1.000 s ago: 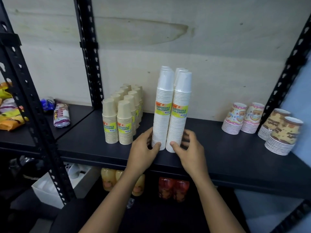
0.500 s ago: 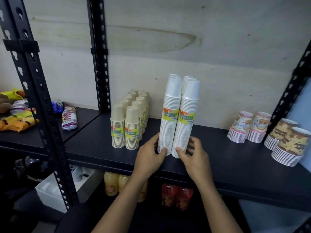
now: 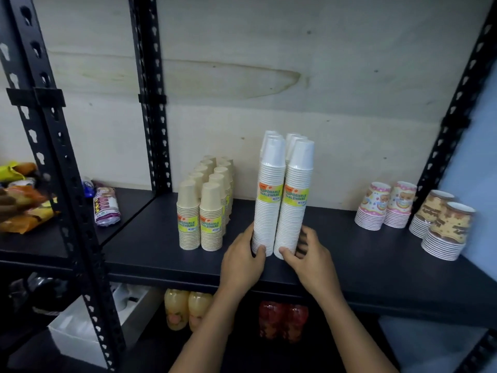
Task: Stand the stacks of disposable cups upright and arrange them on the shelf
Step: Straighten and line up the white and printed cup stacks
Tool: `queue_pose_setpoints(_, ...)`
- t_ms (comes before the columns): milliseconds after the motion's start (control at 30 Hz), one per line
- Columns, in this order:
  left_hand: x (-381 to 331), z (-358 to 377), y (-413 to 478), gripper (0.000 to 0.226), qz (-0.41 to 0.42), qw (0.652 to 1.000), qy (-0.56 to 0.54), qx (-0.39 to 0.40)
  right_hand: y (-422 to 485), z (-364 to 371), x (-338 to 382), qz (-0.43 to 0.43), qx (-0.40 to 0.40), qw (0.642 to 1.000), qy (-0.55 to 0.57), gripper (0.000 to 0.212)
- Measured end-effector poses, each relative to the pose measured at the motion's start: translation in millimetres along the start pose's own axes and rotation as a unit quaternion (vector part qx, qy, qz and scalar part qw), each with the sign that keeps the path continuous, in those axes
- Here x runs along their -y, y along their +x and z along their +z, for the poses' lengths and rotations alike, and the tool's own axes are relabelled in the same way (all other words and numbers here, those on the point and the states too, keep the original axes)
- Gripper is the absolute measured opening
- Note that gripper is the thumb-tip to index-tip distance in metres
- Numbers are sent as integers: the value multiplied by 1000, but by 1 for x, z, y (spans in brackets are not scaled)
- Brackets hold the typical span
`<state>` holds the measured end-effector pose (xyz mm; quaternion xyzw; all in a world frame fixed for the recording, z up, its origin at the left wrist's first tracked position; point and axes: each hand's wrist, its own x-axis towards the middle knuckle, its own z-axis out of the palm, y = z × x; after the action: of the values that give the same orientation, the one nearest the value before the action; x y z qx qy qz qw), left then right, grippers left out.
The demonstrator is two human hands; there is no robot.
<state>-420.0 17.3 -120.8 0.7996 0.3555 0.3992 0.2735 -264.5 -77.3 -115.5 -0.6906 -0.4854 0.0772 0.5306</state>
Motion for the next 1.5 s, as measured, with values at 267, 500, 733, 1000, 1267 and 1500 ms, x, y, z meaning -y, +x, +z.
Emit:
queue_pose_setpoints(267, 1, 3, 2, 70, -14, 999, 30, 30, -1, 2, 4, 7, 3, 1000, -25, 66)
queue_pose_setpoints(500, -6, 2, -5, 88, -34, 999, -37, -16, -7, -6, 8, 9, -8, 1000, -4, 80)
queue_pose_setpoints(733, -50, 18, -35, 34, 86, 967, -131, -199, -17, -41, -3, 18, -80, 993, 90, 45)
queue_pose_setpoints(1000, -119, 93, -11, 30, 217, 960, -174, -16, -3, -151, -40, -15, -194, 980, 28, 27)
queue_pose_setpoints(1267, -155, 166, 88, 52, 140, 978, -136, 71, 79, -234, -73, 33, -197, 975, -96, 44)
queue_pose_setpoints(1500, -162, 232, 143, 84, 31, 983, -121, 132, 152, -258, -91, 72, -151, 967, -192, 57)
